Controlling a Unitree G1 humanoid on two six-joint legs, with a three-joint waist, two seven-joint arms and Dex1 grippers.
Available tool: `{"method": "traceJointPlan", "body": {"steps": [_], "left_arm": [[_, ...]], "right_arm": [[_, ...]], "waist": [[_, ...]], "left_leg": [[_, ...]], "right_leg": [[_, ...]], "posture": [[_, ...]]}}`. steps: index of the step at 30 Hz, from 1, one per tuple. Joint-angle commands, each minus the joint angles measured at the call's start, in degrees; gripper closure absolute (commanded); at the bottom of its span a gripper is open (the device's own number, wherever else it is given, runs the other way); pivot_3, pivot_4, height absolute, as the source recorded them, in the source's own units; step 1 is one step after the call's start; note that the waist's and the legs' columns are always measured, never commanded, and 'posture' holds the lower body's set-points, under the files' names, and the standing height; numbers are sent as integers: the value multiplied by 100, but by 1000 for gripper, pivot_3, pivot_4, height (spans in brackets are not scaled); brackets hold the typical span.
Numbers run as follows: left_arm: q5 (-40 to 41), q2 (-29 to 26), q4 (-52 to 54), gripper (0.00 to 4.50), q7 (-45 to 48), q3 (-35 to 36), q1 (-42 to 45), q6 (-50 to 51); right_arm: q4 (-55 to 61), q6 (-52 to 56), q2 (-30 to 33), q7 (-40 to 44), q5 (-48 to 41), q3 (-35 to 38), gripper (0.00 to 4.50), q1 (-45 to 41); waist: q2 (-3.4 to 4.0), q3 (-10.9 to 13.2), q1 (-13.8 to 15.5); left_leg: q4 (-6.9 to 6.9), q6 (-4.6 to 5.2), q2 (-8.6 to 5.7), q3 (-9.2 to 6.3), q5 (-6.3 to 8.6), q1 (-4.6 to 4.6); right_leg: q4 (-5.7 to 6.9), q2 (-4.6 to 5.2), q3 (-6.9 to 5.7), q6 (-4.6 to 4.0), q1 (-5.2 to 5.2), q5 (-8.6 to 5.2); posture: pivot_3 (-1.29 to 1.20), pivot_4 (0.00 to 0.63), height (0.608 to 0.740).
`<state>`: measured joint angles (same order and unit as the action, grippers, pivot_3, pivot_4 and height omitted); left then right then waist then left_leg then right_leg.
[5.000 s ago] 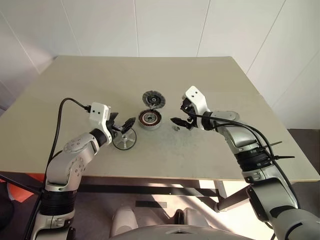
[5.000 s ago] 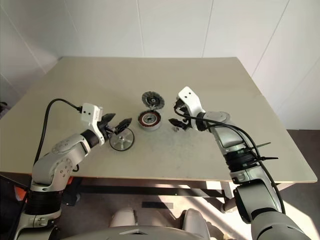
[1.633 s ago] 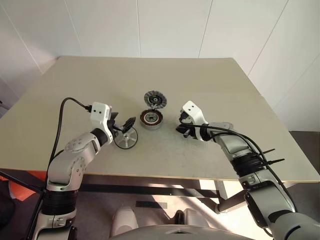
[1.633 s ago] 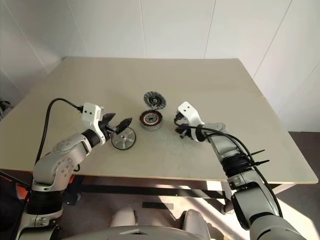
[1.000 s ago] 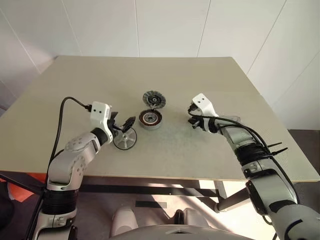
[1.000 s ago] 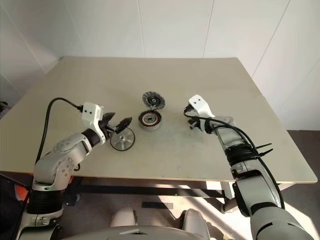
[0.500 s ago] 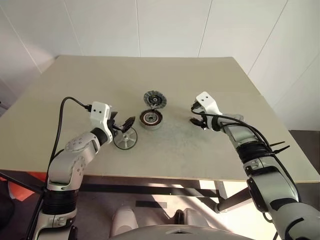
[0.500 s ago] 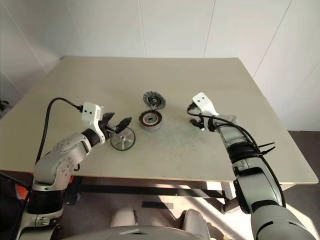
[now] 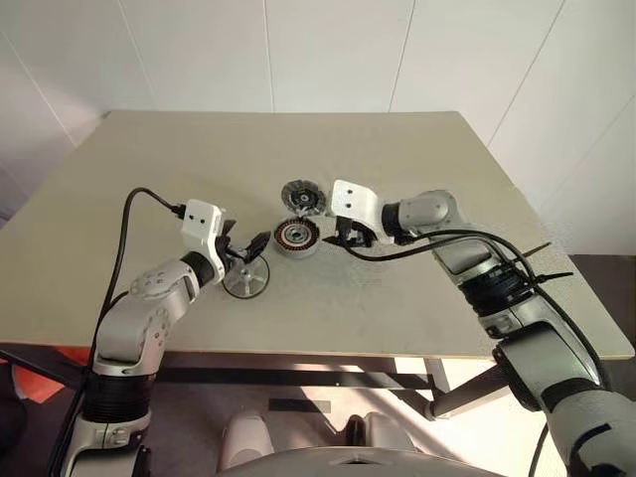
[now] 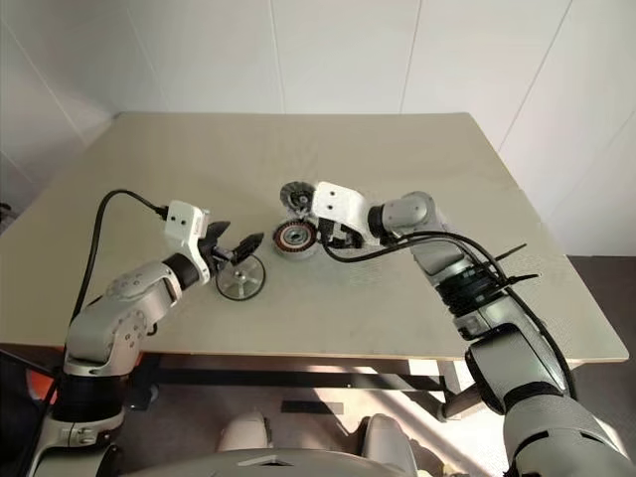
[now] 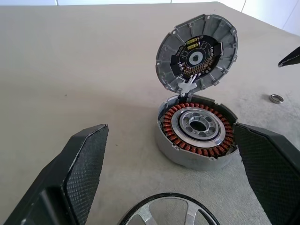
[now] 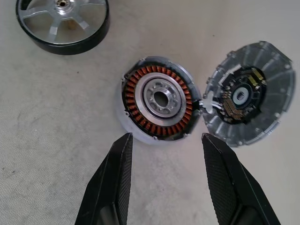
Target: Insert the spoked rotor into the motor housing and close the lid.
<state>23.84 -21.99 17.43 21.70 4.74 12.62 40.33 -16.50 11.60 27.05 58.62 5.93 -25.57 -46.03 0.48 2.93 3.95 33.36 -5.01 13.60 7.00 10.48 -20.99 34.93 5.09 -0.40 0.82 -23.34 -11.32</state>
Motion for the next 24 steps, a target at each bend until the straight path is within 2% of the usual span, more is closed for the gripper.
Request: {"method": "traceJointPlan", "body": {"steps": [1,5,10,22,24], "left_arm": [[-20,-229,199,0,141,177,-22,-149],[77,-417,191,0,215,429,-245,-66],[430,-349,320,0,216,690,-430,228],[418,-122,369,0,-40,521,-410,258],[415,-108,362,0,-63,500,-396,257]], "right_arm": [[-557,-420,-209,8,218,-124,1888,-252],[-1166,-650,-520,-93,368,-140,1888,-403],[-1738,-791,-793,-172,494,-146,1888,-470],[-2499,-1407,-945,-9,977,-332,1888,-765],[-2601,-1562,-931,76,1033,-352,2293,-852]], "waist": [[0,0,2],[0,0,-2],[0,0,2],[-1,0,-3],[-1,0,-2]], "left_leg": [[1,0,0,0,0,0],[1,-3,1,1,-2,-6],[0,-9,5,1,-5,-9],[7,0,7,1,0,-2],[7,0,7,1,0,-1]], "right_leg": [[0,0,-1,0,-1,0],[-3,0,-3,-1,-7,0],[-3,-3,-6,-5,-11,-2],[13,-3,-4,-6,-8,-2],[15,-3,-5,-6,-9,-2]], "posture": [[0,0,740],[0,0,740],[0,0,740],[0,0,740],[0,0,740]]}}
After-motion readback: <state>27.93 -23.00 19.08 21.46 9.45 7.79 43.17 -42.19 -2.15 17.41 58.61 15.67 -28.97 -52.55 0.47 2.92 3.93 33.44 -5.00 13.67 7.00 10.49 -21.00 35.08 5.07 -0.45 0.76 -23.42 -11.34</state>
